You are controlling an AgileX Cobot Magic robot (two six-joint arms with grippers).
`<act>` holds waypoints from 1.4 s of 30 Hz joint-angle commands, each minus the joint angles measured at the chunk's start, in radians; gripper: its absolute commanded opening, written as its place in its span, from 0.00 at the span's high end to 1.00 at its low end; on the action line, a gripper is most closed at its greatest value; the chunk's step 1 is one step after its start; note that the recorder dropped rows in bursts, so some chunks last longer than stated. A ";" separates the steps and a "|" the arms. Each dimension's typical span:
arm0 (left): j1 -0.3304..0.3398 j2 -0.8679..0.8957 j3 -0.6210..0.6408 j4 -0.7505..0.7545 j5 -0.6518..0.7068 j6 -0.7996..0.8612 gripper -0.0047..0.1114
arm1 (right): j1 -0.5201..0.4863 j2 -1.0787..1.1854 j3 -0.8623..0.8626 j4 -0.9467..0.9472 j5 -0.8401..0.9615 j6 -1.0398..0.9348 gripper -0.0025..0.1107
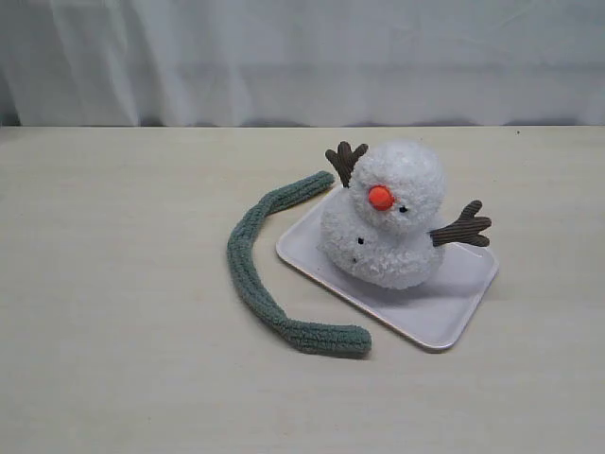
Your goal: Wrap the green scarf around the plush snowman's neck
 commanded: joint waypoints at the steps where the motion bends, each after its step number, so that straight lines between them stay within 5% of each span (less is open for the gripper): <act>1: 0.000 -0.002 0.003 -0.002 -0.012 -0.002 0.96 | -0.009 -0.005 0.002 -0.016 -0.263 -0.008 0.92; 6: 0.000 -0.002 0.003 -0.002 -0.012 -0.002 0.96 | -0.009 -0.005 0.002 0.063 -0.558 -0.006 0.92; 11: 0.000 -0.002 0.003 -0.002 -0.012 -0.002 0.96 | -0.009 -0.005 0.002 0.114 -0.815 0.412 0.92; 14: 0.000 -0.002 0.003 -0.002 -0.012 -0.002 0.96 | -0.009 -0.005 -0.017 0.028 -0.841 0.462 0.92; 18: 0.000 -0.002 0.003 -0.002 -0.012 -0.002 0.96 | -0.009 0.022 -0.186 -0.155 -0.489 0.516 0.87; 25: 0.000 -0.002 0.003 -0.002 -0.012 -0.002 0.96 | -0.009 0.221 -0.514 -0.191 -0.024 0.470 0.37; 27: 0.000 -0.002 0.003 -0.002 -0.012 -0.002 0.96 | -0.009 0.288 -0.596 -0.183 0.107 0.396 0.30; 33: 0.000 -0.002 0.003 -0.002 -0.012 -0.002 0.96 | -0.009 0.516 -0.806 0.031 0.483 0.109 0.33; 39: 0.000 -0.002 0.003 -0.002 -0.012 -0.002 0.96 | -0.009 0.698 -0.855 0.726 0.644 -0.470 0.35; 42: 0.000 -0.002 0.003 -0.002 -0.012 -0.002 0.96 | -0.009 0.788 -0.855 0.897 0.743 -0.612 0.41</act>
